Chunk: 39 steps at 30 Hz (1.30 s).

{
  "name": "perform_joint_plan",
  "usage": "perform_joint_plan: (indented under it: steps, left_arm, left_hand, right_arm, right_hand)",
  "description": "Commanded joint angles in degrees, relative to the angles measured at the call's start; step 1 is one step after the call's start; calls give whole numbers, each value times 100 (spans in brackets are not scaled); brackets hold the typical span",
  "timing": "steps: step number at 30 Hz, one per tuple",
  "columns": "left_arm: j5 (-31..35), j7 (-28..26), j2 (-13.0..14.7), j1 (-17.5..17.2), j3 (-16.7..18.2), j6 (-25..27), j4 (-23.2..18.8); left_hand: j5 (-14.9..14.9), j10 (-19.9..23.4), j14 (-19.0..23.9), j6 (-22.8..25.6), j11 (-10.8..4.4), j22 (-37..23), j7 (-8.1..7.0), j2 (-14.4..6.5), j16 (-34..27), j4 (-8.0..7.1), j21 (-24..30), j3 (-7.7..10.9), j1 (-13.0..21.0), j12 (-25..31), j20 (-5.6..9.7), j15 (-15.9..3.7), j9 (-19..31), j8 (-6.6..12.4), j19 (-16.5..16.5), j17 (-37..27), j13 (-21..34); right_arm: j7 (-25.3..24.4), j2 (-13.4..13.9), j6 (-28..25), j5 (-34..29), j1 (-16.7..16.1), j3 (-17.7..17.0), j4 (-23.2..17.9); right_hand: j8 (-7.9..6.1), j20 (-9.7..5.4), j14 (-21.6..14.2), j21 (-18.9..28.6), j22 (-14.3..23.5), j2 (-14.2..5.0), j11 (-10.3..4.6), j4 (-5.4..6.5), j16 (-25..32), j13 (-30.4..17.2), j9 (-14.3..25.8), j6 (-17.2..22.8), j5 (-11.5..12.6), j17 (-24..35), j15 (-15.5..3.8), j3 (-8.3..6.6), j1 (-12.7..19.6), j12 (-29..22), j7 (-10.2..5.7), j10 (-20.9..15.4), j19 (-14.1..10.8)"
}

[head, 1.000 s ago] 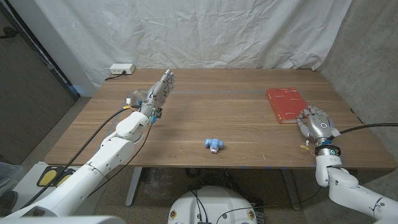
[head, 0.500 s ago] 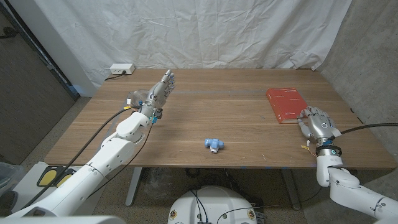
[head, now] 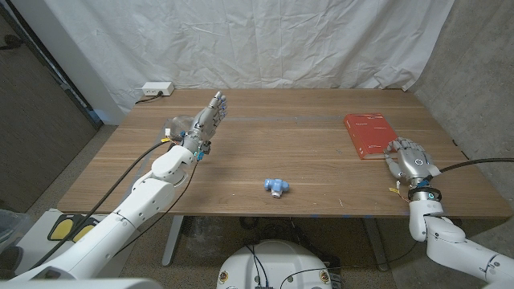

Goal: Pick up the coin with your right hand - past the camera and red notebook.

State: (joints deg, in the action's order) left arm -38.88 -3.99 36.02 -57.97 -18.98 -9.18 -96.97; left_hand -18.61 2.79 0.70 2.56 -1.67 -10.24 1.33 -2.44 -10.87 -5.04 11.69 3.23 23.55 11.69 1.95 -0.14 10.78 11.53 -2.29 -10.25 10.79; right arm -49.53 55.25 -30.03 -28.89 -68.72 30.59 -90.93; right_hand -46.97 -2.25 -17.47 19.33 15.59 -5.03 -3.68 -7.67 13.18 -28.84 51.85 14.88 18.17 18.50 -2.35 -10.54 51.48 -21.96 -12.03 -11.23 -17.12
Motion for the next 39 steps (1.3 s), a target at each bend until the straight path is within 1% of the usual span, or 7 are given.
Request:
perform_joint_plan:
  steps: [1, 6, 7, 15, 24, 27, 39]
  left_arm:
    - [3, -1, -6, 3, -7, -21, -7]
    - [1, -4, -2, -2, -10, -10, -14]
    - [-10, 6, -5, 0, -10, -11, -8]
    - [-20, 12, -16, 0, -15, -14, 10]
    - [-27, 18, -14, 3, -19, -3, 27]
    - [-33, 28, -8, 4, -20, 6, 29]
    - [-30, -22, 0, -29, -2, 13, 5]
  left_hand:
    - [15, 19, -40, 49, -16, -19, 12, -73, 12, -9, -15, -26, 21, -20, 95, -19, 10, -10, -50, -26, 9]
    - [16, 24, -46, 49, -12, -19, 12, -76, 14, -9, -15, -30, 22, -18, 94, -16, 10, -10, -53, -26, 9]
    - [16, 23, -44, 50, -7, -19, 13, -76, 13, -9, -16, -31, 23, -18, 95, -21, 10, -10, -55, -26, 9]
    - [17, 20, -39, 50, -9, -19, 14, -81, 10, -9, -16, -37, 26, -18, 93, -19, 10, -10, -57, -26, 9]
    - [18, 20, -40, 48, -27, -19, 14, -84, 10, -7, -17, -46, 30, -17, 90, -25, 10, -11, -63, -26, 10]
    - [18, 19, -41, 53, -8, -19, 13, -85, 11, -6, -16, -48, 31, -18, 89, -24, 10, -9, -62, -26, 10]
    - [18, 17, -41, 50, -14, -19, 2, -88, 10, -3, -15, -57, 38, -17, 89, -27, 10, -10, -64, -26, 10]
  right_arm:
    - [50, 36, -6, -65, 31, 55, -1]
    - [46, 27, -47, -68, 25, 46, -18]
    - [37, 17, -63, -66, 22, 41, -17]
    - [72, 37, -76, -85, 19, 58, -44]
    - [117, -3, -77, -103, 76, 104, 3]
    - [131, -4, -50, -127, 111, 133, 28]
    - [158, -68, -4, -102, 202, 166, 124]
  right_hand:
    - [45, -137, 26, 50, 22, -51, -6, -81, -15, -25, -46, -57, -15, 26, -281, -63, 178, 40, -19, 63, 4]
    - [89, -142, 34, 64, 30, -111, -16, -134, -28, -39, -116, -84, -38, 30, -286, -139, 329, 56, -25, 115, 26]
    - [100, -143, 40, 68, 32, -121, 2, -142, -32, -42, -132, -92, -45, 31, -279, -153, 357, 56, -26, 119, 28]
    - [141, -148, 43, 88, 41, -169, -2, -160, -40, -55, -207, -101, -90, 37, -273, -215, 471, 58, -25, 136, 41]
    - [194, -145, 51, 108, 49, -143, 10, -155, -52, -66, -280, -143, -149, 42, -261, -224, 512, 74, -27, 184, 52]
    - [203, -144, 48, 115, 51, -136, 14, -148, -52, -70, -301, -139, -166, 44, -265, -223, 515, 73, -25, 185, 54]
    - [217, -147, 47, 135, 58, -131, 11, -131, -55, -80, -367, -96, -213, 53, -267, -231, 534, 66, -11, 176, 62]
